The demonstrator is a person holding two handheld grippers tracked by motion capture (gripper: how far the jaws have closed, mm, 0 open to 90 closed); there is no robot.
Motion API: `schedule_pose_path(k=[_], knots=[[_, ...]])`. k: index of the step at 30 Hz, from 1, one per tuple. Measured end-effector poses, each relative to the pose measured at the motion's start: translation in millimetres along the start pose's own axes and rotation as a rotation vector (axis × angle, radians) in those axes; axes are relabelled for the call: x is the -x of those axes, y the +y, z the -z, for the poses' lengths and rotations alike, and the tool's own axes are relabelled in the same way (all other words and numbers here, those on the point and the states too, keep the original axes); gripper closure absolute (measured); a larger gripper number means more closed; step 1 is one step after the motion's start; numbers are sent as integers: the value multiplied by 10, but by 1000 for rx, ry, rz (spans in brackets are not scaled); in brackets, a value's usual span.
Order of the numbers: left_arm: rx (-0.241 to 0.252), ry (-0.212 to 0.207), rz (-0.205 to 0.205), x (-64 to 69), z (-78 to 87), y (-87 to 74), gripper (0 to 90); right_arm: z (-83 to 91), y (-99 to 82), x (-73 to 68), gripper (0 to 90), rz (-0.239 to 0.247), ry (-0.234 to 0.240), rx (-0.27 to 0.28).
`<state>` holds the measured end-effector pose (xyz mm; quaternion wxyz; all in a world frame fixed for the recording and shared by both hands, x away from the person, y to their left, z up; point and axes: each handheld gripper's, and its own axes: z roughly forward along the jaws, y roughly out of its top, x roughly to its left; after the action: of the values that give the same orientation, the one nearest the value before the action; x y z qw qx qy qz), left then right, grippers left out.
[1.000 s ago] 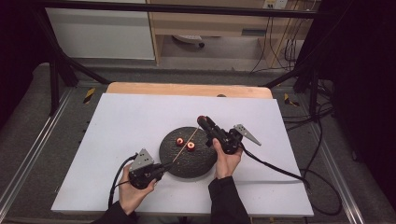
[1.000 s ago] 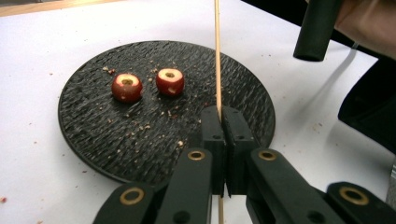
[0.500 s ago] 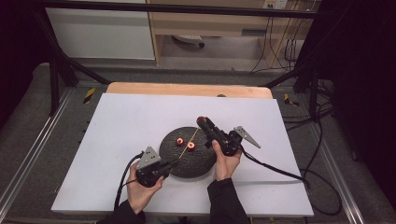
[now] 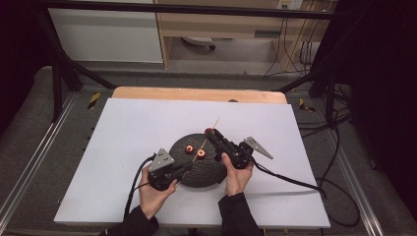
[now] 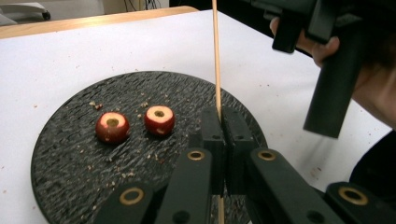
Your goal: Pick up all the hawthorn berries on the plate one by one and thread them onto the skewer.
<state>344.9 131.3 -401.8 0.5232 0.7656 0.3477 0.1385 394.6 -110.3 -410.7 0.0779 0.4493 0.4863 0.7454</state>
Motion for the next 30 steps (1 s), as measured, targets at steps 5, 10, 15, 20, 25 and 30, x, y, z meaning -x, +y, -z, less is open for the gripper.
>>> schedule_pose_path(k=[5, 10, 15, 20, 25, 30], knots=[[1, 5, -6, 2, -40, 69, 884, 29, -45, -21, 629, 11, 4, -20], [-4, 6, -19, 13, -82, 135, 885, 64, -88, -41, 629, 21, 10, -42], [-9, 0, -24, 16, -120, 164, 885, 95, -130, -55, 629, 32, 18, -80], [-14, -12, -33, 5, -153, 184, 885, 124, -178, -66, 629, 41, 23, -116], [-20, -7, -43, 16, -166, 177, 885, 146, -226, -75, 627, 39, 25, -156], [-27, -8, -53, 11, -176, 161, 885, 150, -245, -70, 618, 37, 32, -203]])
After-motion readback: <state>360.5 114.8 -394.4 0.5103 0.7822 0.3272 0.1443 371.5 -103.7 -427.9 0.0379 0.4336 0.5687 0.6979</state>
